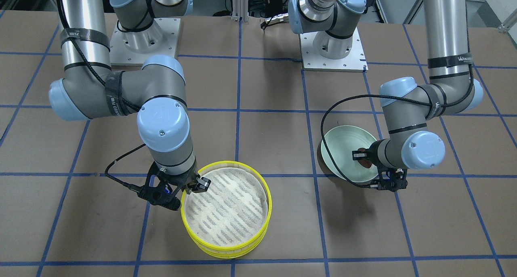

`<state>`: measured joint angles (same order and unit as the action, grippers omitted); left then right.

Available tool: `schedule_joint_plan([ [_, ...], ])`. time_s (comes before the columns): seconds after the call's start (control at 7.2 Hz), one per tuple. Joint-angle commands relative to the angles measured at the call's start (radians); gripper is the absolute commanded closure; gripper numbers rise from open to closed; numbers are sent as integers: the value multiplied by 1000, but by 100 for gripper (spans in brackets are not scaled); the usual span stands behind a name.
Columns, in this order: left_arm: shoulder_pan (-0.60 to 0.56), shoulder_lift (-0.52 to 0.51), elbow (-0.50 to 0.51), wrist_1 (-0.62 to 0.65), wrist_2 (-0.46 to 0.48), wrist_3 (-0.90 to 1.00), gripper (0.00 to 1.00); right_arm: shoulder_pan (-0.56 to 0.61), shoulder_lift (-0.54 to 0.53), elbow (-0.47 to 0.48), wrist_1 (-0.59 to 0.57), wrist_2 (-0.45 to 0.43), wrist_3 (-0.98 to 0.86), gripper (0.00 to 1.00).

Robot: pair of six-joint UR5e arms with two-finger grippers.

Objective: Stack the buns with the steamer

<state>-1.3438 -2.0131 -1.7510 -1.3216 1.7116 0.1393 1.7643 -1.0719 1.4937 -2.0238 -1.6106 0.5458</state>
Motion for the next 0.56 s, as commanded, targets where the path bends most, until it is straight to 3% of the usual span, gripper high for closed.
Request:
schedule_joint_plan([
  [0.0, -1, 8, 28, -4, -3, -94, 100, 0, 3, 0, -25, 0, -4, 39],
  [0.14, -2, 13, 56, -11, -10, -115, 100, 0, 3, 2, -27, 0, -7, 13],
  [0.28, -12, 32, 97, -22, -68, -136, 100, 0, 1, 3, -32, 0, -10, 0],
  [0.42, -20, 42, 144, -25, -107, -215, 100, 0, -11, 2, -26, 0, -20, 0],
])
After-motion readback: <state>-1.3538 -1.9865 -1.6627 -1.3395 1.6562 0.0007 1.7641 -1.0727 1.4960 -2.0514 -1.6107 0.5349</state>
